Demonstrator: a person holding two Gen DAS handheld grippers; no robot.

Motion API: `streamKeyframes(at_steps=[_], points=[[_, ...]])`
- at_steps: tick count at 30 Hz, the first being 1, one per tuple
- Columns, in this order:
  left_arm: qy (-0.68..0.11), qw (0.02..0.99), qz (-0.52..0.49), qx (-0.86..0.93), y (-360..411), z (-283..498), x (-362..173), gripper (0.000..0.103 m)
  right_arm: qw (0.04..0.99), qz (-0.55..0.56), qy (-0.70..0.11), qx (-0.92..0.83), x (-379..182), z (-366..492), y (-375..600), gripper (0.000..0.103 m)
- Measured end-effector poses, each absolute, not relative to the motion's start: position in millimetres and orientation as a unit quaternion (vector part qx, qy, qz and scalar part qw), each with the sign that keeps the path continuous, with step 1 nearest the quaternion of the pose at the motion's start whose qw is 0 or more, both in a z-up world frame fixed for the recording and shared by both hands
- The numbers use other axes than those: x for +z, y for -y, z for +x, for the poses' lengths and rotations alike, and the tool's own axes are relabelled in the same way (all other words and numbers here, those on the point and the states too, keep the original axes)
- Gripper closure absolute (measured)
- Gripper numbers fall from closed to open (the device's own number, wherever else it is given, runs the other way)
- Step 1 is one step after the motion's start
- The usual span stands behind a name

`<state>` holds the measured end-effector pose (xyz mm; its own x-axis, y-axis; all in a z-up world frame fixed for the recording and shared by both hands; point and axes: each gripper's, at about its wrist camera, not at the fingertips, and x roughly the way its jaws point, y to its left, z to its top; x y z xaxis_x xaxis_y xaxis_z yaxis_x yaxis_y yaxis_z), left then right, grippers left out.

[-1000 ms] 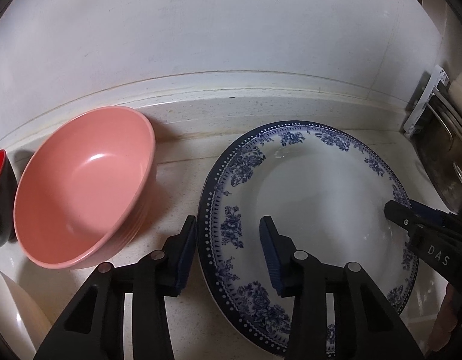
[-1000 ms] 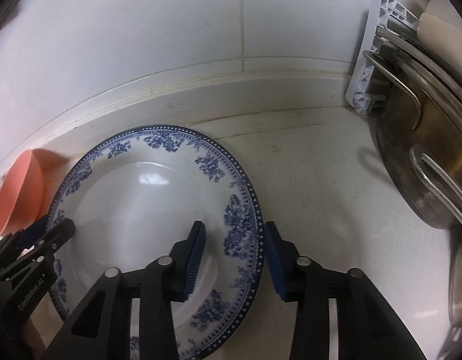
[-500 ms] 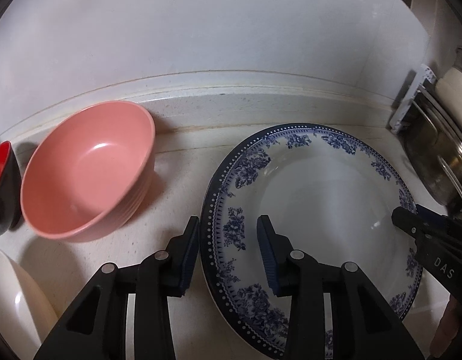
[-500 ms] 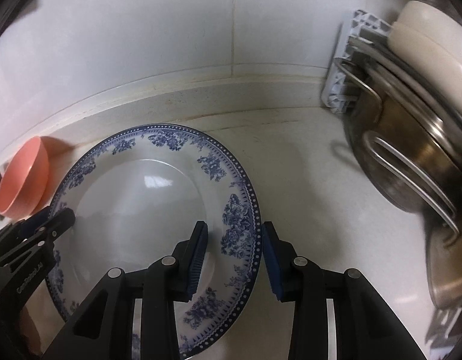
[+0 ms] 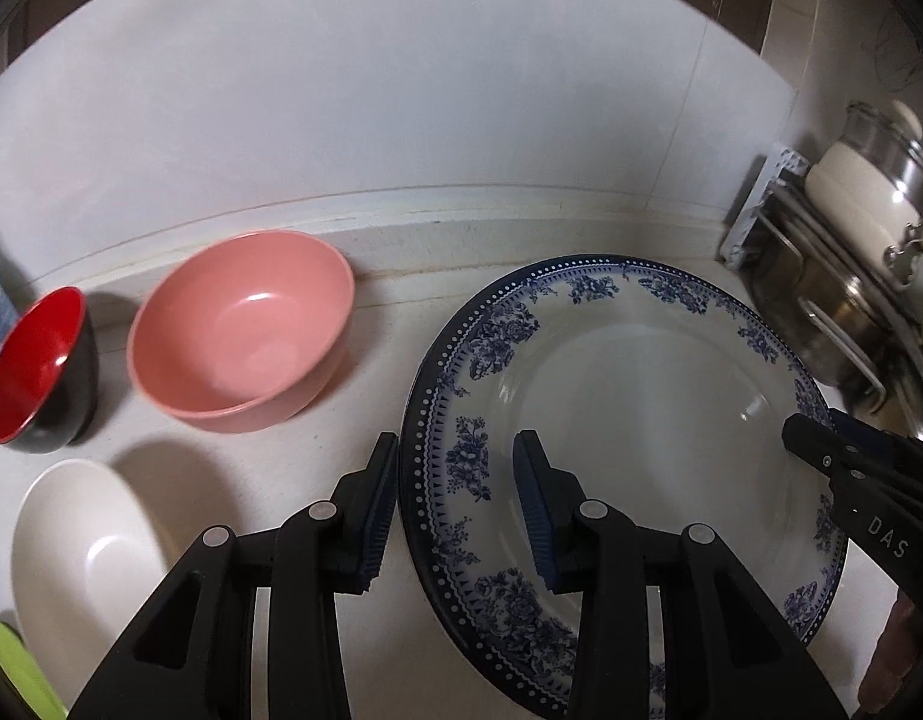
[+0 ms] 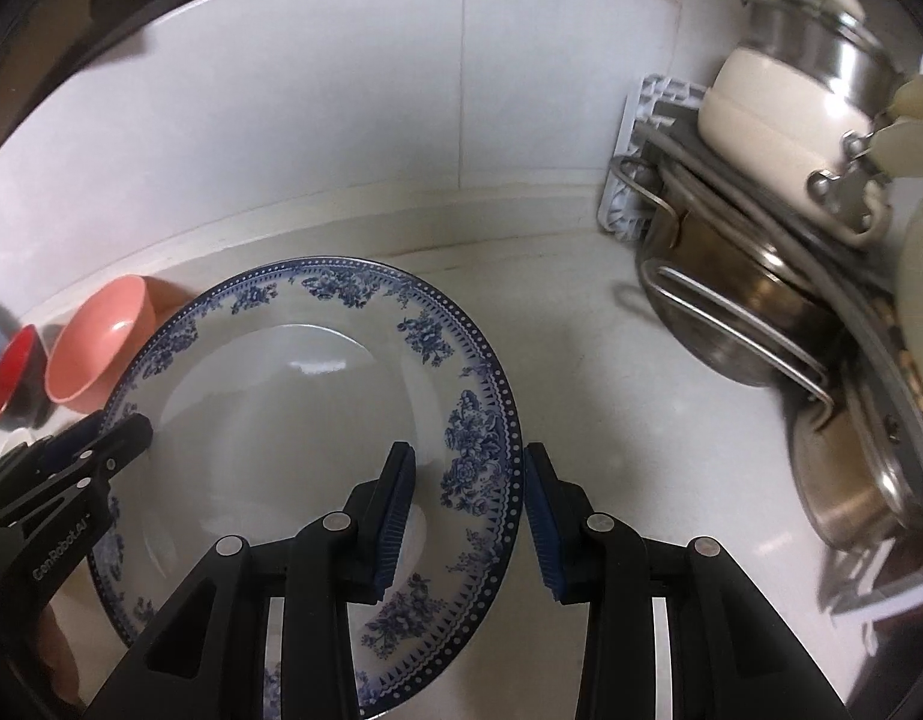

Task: Organize plates and bowls
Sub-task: 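Lift the small blue-and-white plate and carry it toward the green plate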

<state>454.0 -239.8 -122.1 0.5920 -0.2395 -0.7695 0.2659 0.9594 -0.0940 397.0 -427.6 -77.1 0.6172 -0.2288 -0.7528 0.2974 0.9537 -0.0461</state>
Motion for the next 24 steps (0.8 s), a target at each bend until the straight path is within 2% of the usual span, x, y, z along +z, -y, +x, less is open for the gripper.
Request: streamKeyframes(at_steps=[24], points=[[-0.389,0.914,-0.01,-0.116,143,376,-55,0.065,0.921,0.019,-0.373,-0.112,-27,325,332,0.065]])
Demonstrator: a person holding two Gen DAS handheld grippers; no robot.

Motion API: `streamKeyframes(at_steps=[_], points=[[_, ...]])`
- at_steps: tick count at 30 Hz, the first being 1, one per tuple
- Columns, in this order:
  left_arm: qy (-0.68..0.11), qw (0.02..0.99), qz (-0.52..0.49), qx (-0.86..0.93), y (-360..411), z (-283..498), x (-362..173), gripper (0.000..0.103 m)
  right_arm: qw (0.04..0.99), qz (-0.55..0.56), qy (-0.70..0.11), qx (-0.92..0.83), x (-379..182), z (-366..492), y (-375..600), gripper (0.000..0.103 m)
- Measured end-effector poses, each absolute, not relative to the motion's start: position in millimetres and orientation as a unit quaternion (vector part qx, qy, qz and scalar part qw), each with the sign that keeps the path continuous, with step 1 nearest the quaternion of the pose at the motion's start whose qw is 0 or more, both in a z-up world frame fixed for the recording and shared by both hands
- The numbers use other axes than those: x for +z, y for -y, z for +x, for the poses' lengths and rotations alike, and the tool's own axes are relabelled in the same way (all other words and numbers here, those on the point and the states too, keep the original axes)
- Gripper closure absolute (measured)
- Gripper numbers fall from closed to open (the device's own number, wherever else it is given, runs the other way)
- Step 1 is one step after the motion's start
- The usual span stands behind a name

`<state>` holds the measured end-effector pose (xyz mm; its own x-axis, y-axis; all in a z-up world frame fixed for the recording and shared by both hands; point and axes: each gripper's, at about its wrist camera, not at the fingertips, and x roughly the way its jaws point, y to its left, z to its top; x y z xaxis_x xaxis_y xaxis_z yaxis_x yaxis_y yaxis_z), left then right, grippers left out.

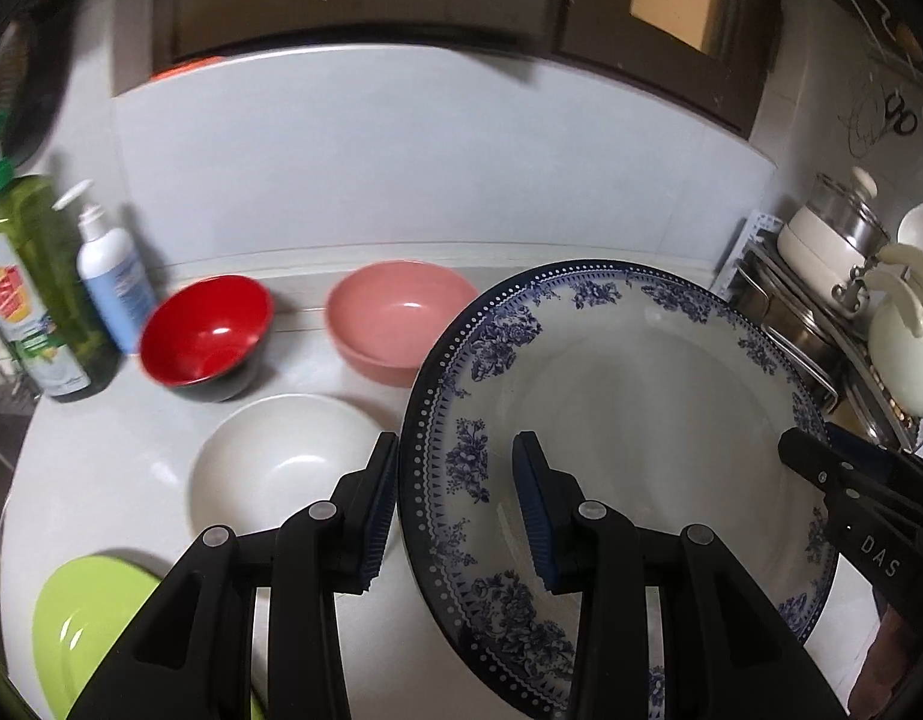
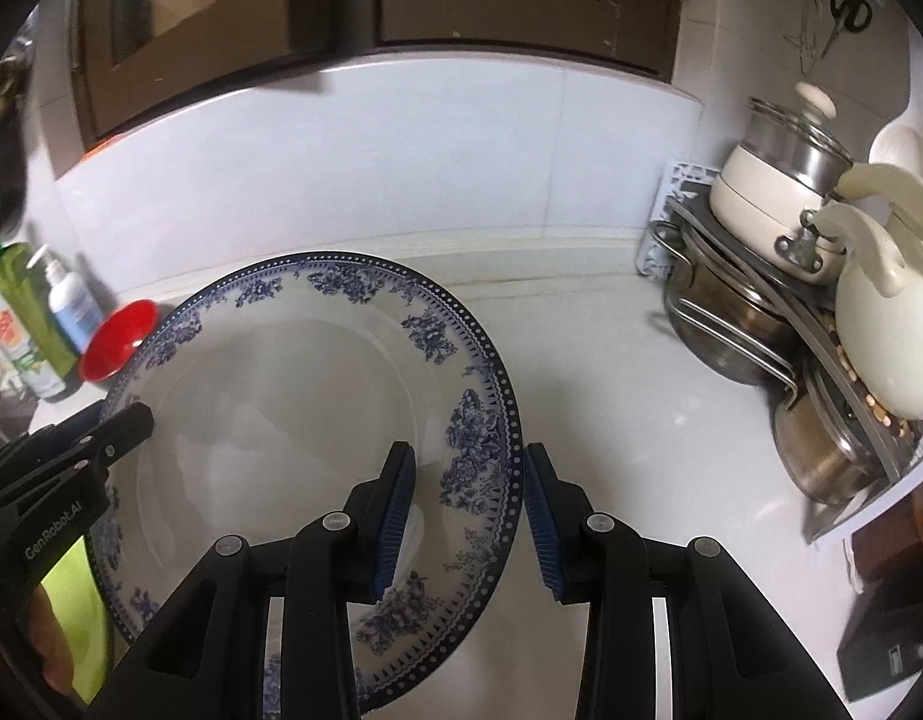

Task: Organize plates and bowls
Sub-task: 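Lift the small blue-and-white plate and carry it toward the green plate, then lower the small plate onto the green plate and open both grippers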

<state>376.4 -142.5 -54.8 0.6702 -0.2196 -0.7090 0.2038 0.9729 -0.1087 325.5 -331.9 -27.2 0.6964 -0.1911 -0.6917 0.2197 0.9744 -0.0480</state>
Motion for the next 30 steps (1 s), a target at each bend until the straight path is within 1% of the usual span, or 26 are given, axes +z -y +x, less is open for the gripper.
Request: streamKeyframes(at_steps=[30], points=[[-0.368,0.928,-0.051,0.0,-37,296,-32,0.065,0.931,-0.021,-0.365,0.009,-21,287,171,0.065]])
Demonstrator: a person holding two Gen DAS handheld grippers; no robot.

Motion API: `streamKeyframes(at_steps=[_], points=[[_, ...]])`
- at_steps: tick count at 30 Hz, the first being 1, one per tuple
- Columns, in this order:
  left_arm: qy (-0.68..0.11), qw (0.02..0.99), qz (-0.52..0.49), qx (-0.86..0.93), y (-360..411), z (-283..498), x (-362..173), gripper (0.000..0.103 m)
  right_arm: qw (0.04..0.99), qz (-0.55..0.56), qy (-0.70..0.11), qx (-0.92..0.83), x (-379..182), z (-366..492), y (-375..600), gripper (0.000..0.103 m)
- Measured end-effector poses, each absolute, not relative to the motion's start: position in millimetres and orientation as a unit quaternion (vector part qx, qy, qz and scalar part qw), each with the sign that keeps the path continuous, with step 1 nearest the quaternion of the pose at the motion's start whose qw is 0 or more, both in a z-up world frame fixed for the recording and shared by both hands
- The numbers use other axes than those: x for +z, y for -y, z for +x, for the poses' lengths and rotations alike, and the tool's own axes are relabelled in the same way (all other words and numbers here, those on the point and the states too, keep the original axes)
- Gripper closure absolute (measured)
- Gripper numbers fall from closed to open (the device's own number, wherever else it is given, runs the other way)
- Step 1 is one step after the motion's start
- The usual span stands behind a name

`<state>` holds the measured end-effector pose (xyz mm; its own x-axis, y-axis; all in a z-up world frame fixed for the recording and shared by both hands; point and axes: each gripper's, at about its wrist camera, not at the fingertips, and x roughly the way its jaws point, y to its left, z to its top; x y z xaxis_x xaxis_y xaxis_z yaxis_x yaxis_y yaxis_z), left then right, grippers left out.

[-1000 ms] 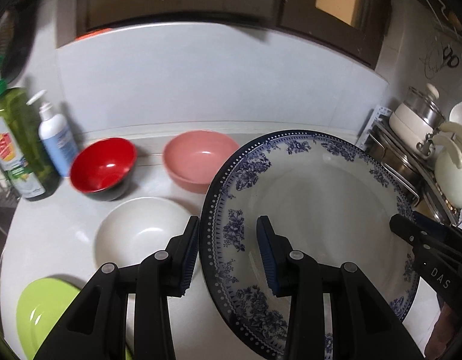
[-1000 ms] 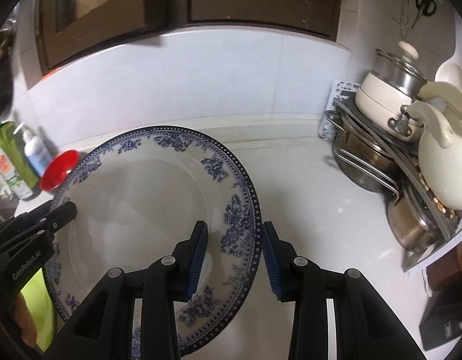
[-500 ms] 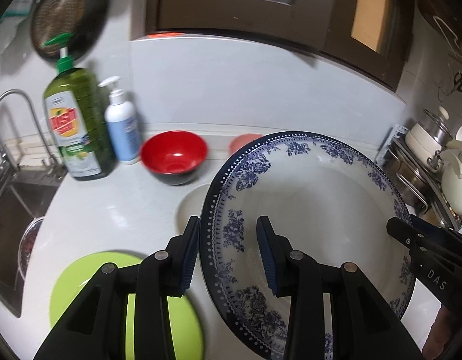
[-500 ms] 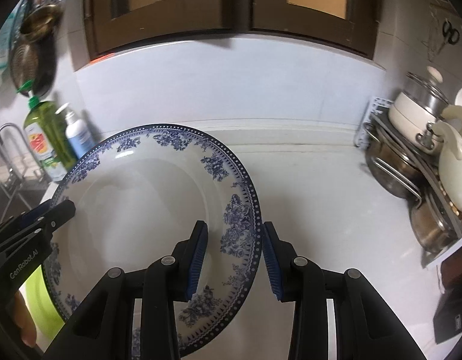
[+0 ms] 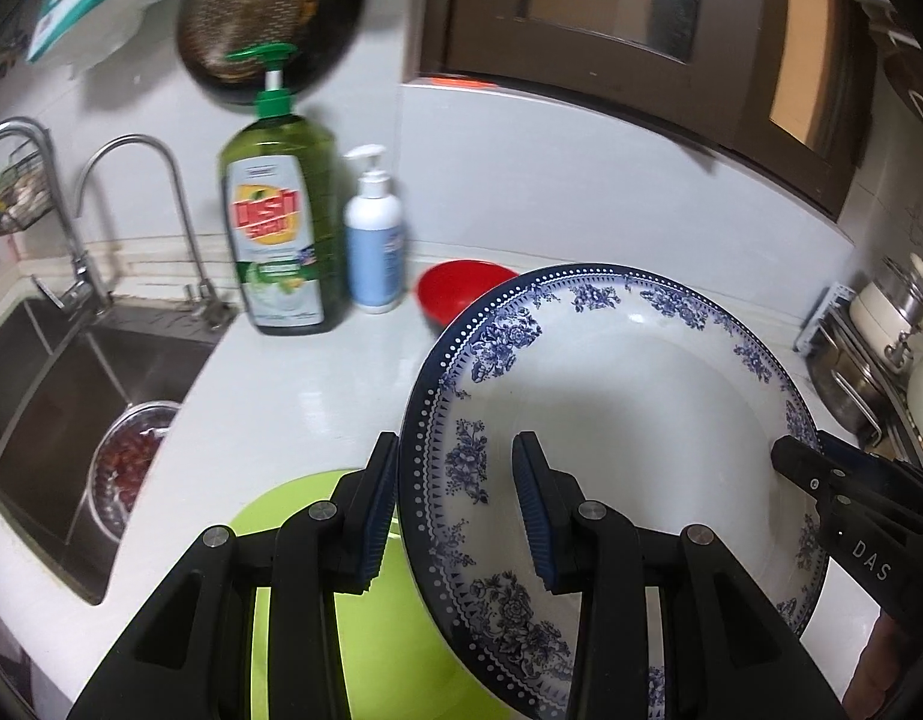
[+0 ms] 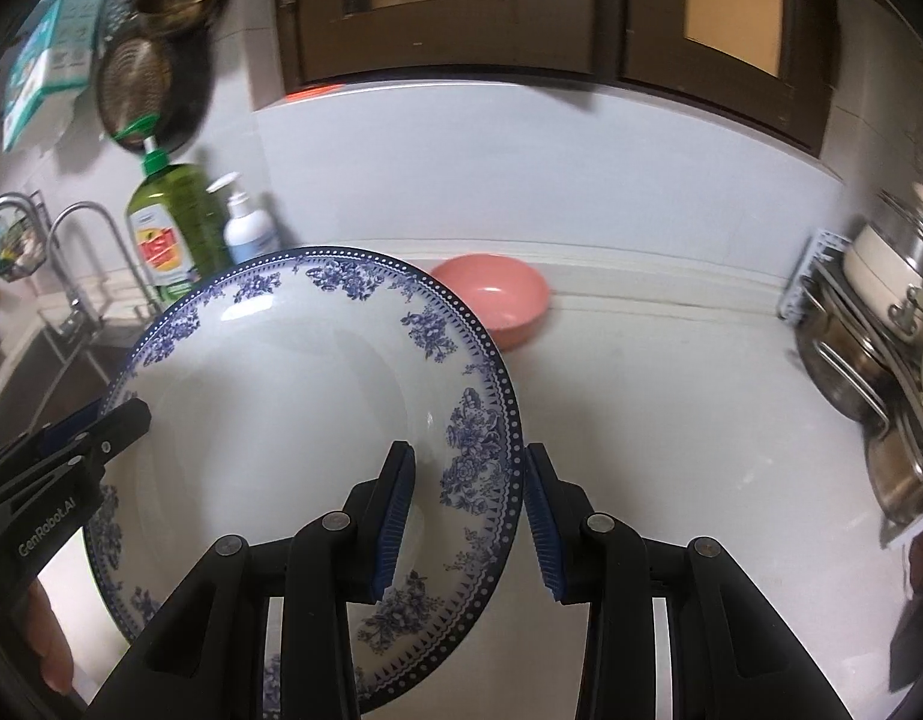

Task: Organize plates and bowls
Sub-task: 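Lower the small plate onto the green plate and open both grippers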

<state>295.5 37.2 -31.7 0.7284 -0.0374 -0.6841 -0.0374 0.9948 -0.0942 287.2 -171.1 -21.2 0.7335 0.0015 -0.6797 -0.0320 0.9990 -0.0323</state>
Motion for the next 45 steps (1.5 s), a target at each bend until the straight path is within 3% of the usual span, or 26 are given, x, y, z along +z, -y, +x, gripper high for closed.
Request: streamKeyframes(at_steps=[24,45], points=[[-0.4,0.909,-0.076,0.089,-144,248,-55,0.065,0.907,-0.053,-0.406,0.1,-55,286,61,0.065],[-0.481,0.867,-0.079,0.102,-158,258,-123,0.065,0.866,-0.079,-0.482,0.106,-115,306,40,0.065]])
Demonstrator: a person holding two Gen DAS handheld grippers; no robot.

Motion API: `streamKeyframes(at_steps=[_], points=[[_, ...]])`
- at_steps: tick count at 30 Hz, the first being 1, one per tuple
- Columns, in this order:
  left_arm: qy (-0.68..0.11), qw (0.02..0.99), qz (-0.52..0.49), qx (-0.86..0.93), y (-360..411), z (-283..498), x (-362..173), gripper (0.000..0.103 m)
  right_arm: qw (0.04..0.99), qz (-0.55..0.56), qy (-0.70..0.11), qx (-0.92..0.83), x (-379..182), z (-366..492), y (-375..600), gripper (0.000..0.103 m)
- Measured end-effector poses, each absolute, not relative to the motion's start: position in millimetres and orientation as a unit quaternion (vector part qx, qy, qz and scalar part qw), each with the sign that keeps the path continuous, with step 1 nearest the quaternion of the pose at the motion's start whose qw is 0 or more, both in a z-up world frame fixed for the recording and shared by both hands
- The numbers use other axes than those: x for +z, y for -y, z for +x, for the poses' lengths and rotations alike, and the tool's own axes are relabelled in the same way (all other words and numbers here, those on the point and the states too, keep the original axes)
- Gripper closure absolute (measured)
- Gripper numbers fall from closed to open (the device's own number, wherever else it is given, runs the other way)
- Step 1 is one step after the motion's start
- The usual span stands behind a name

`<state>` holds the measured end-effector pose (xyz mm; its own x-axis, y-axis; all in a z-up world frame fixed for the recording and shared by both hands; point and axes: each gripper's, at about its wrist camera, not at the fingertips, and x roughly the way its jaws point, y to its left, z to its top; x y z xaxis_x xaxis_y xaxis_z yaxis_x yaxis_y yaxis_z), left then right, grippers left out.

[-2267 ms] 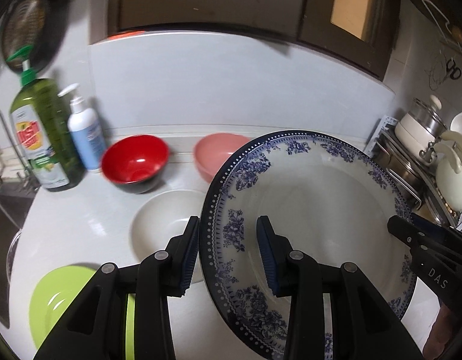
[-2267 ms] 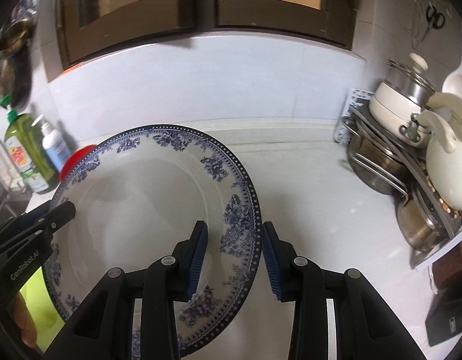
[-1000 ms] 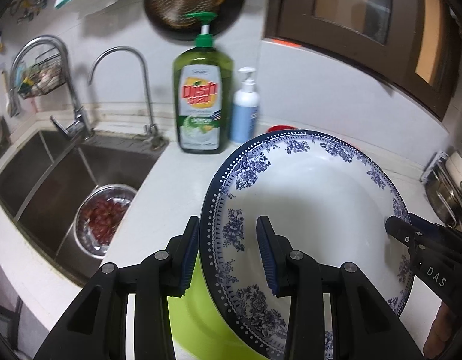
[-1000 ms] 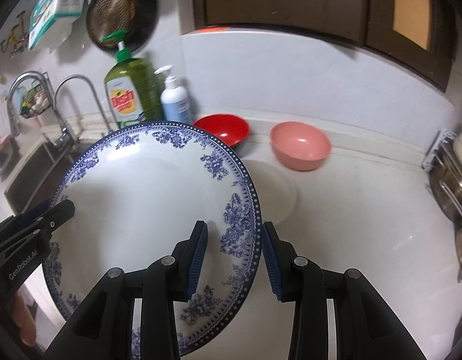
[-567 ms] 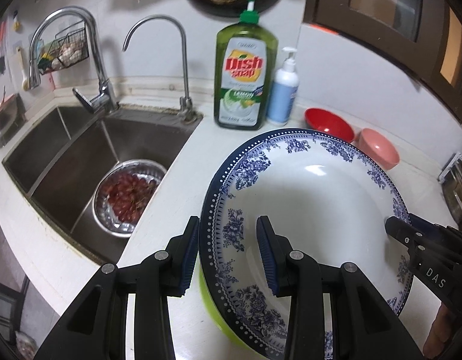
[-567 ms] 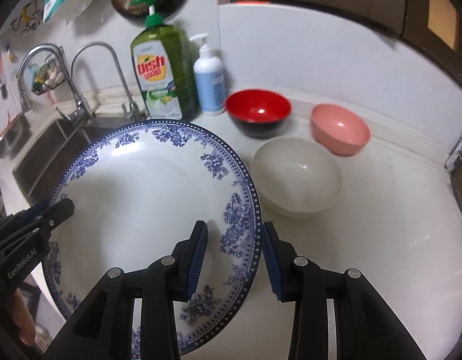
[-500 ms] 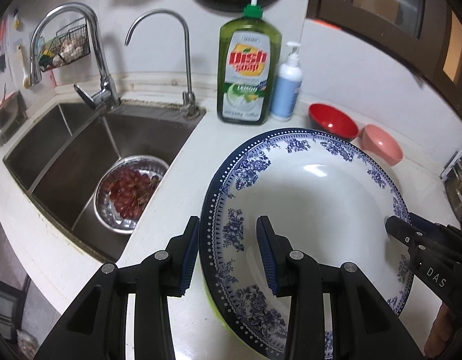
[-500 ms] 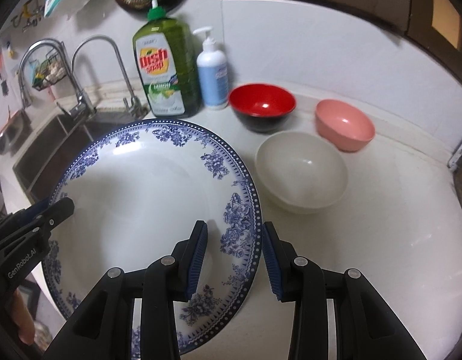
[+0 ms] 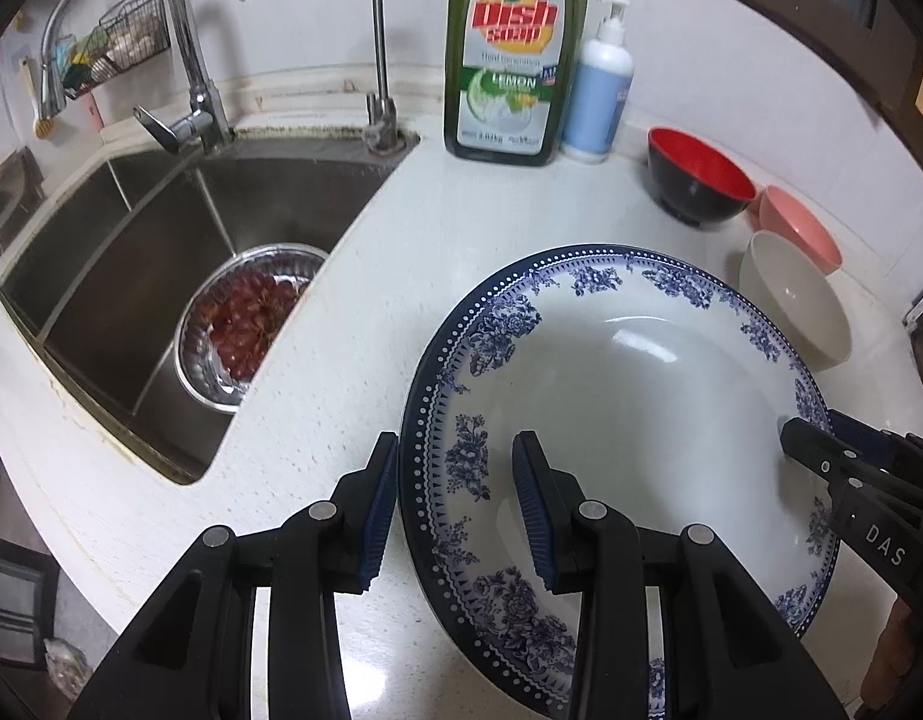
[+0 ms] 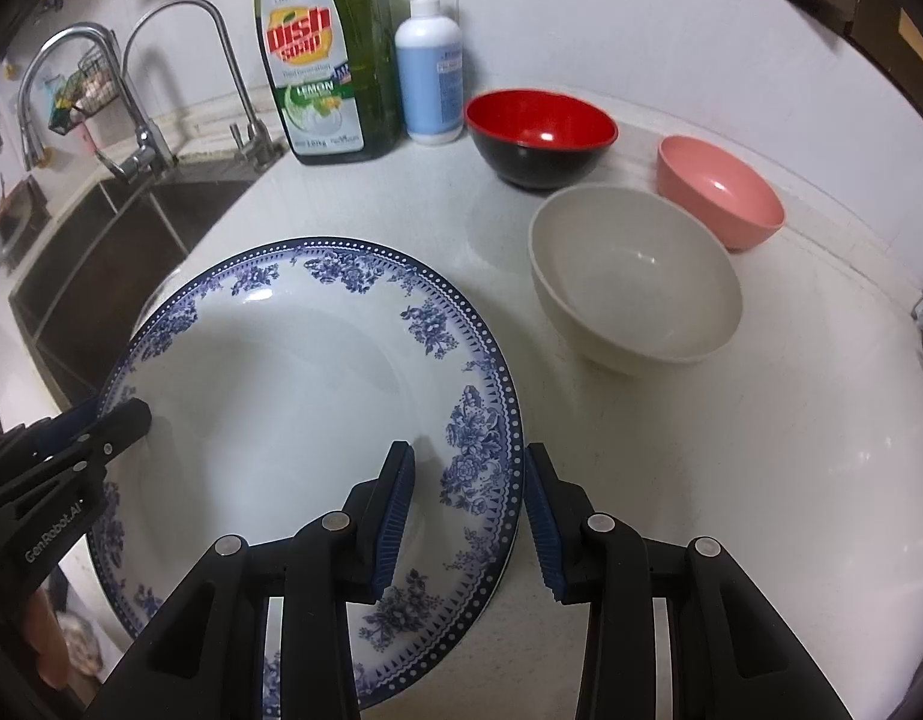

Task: Organize plates and bowls
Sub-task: 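Lower the small plate onto the green plate and open both grippers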

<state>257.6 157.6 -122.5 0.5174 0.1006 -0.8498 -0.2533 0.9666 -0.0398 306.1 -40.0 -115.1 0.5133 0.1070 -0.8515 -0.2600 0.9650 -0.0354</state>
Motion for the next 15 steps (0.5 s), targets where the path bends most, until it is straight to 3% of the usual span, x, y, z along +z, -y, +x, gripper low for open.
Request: streamKeyframes(at_steps=[15], points=[[-0.504,0.853,-0.075,0.108,-153,266,-139,0.065,0.848,-0.083,-0.512,0.105,-132,315,41,0.065]])
